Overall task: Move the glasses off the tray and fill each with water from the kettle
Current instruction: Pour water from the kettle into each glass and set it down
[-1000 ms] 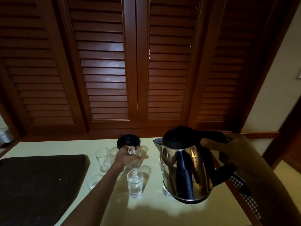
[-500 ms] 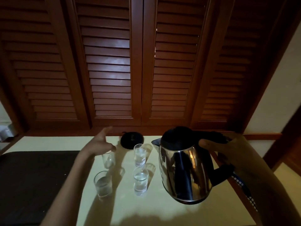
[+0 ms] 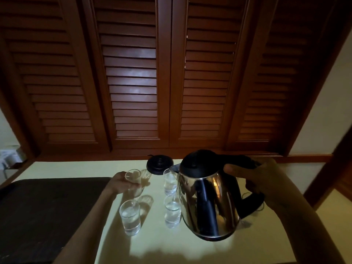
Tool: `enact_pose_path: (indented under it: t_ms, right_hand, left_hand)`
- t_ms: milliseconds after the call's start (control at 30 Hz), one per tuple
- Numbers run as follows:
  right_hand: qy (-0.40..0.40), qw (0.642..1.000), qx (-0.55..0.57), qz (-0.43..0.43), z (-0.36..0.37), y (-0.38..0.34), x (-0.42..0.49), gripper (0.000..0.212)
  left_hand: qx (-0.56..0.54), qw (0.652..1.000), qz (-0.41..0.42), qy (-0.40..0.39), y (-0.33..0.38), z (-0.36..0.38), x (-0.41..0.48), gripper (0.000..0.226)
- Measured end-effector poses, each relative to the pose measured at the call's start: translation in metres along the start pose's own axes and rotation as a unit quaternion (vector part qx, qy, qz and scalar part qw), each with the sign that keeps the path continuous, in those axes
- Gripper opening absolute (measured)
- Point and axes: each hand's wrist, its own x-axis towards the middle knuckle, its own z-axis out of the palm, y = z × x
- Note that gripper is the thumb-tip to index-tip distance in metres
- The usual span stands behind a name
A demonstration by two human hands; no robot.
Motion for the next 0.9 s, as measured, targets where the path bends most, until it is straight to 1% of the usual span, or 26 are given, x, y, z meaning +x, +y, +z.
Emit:
enact_pose_path:
  t_ms: [33, 67, 100, 133, 167, 200, 233, 267, 300, 333, 367, 433, 533, 633, 700, 767, 800, 867, 900]
  right_hand:
    - [0.003, 1.000, -0.001, 0.004, 0.001, 0.000, -0.001, 0.014]
    - [0.003, 1.000, -0.004, 0.006, 0.002, -0.001, -0.003, 0.016]
    - [0.003, 1.000, -0.007, 0.006, 0.003, -0.001, -0.004, 0.017]
    - [0.003, 1.000, -0.008, 0.004, 0.003, -0.001, -0.006, 0.017]
    - [0.002, 1.000, -0.009, 0.001, 0.003, -0.001, -0.007, 0.016]
    - [0.002, 1.000, -0.011, -0.003, 0.003, -0.002, -0.008, 0.017]
    - [0.002, 1.000, -0.013, -0.007, 0.004, -0.003, -0.009, 0.017]
    - [0.001, 1.000, -0.014, -0.010, 0.004, -0.005, -0.011, 0.017]
    - [0.000, 1.000, -0.012, -0.013, 0.003, -0.006, -0.012, 0.018]
    - [-0.002, 1.000, -0.010, -0.013, 0.003, -0.008, -0.013, 0.018]
    - [-0.003, 1.000, -0.009, -0.010, 0.003, -0.009, -0.014, 0.019]
    - [-0.004, 1.000, -0.017, -0.005, 0.002, -0.008, -0.015, 0.019]
    - [-0.015, 0.999, -0.039, -0.016, 0.002, -0.008, -0.017, 0.019]
    - [-0.040, 0.997, -0.046, -0.040, 0.001, -0.009, -0.020, 0.017]
    - [-0.041, 0.997, -0.054, -0.041, 0.000, -0.009, -0.022, 0.013]
    - [-0.039, 0.998, -0.049, -0.021, -0.002, -0.010, -0.023, 0.014]
    - [-0.037, 0.998, -0.054, -0.005, -0.004, -0.009, -0.022, 0.023]
    - [-0.038, 0.996, -0.082, 0.018, -0.007, -0.009, -0.021, 0.054]
    - [-0.044, 0.994, -0.094, 0.023, -0.008, -0.009, -0.021, 0.061]
  left_hand:
    - [-0.030, 1.000, -0.006, 0.002, -0.001, 0.002, 0.000, 0.030]
    - [-0.051, 0.999, 0.000, -0.018, -0.002, 0.001, -0.001, 0.026]
    - [-0.049, 0.996, 0.029, -0.074, 0.000, 0.000, -0.005, 0.022]
    - [-0.009, 0.982, 0.154, -0.111, -0.003, -0.001, -0.004, 0.025]
    - [-0.079, 0.966, 0.217, -0.115, -0.008, -0.008, 0.003, 0.037]
    - [-0.114, 0.975, 0.157, -0.113, -0.011, -0.016, 0.011, 0.056]
    - [-0.055, 0.990, 0.122, -0.051, -0.009, -0.019, 0.007, 0.070]
    - [-0.006, 0.993, 0.109, -0.036, -0.002, -0.015, -0.007, 0.071]
    - [-0.062, 0.995, 0.073, 0.028, 0.008, -0.014, -0.021, 0.063]
    - [-0.068, 0.991, 0.067, 0.095, 0.021, -0.011, -0.031, 0.055]
    - [-0.082, 0.984, 0.109, 0.112, 0.030, -0.009, -0.040, 0.050]
    - [-0.110, 0.973, 0.171, 0.112, 0.046, -0.009, -0.061, 0.046]
    - [-0.103, 0.968, 0.211, 0.087, 0.059, -0.006, -0.098, 0.046]
    - [-0.099, 0.971, 0.201, 0.084, 0.055, 0.009, -0.127, 0.048]
    - [-0.096, 0.974, 0.189, 0.081, 0.050, 0.019, -0.143, 0.058]
    - [-0.083, 0.977, 0.183, 0.073, 0.044, 0.030, -0.154, 0.068]
    - [-0.080, 0.977, 0.186, 0.067, 0.041, 0.035, -0.159, 0.068]
    - [-0.084, 0.978, 0.179, 0.060, 0.036, 0.046, -0.168, 0.062]
    - [-0.085, 0.979, 0.175, 0.061, 0.033, 0.051, -0.172, 0.059]
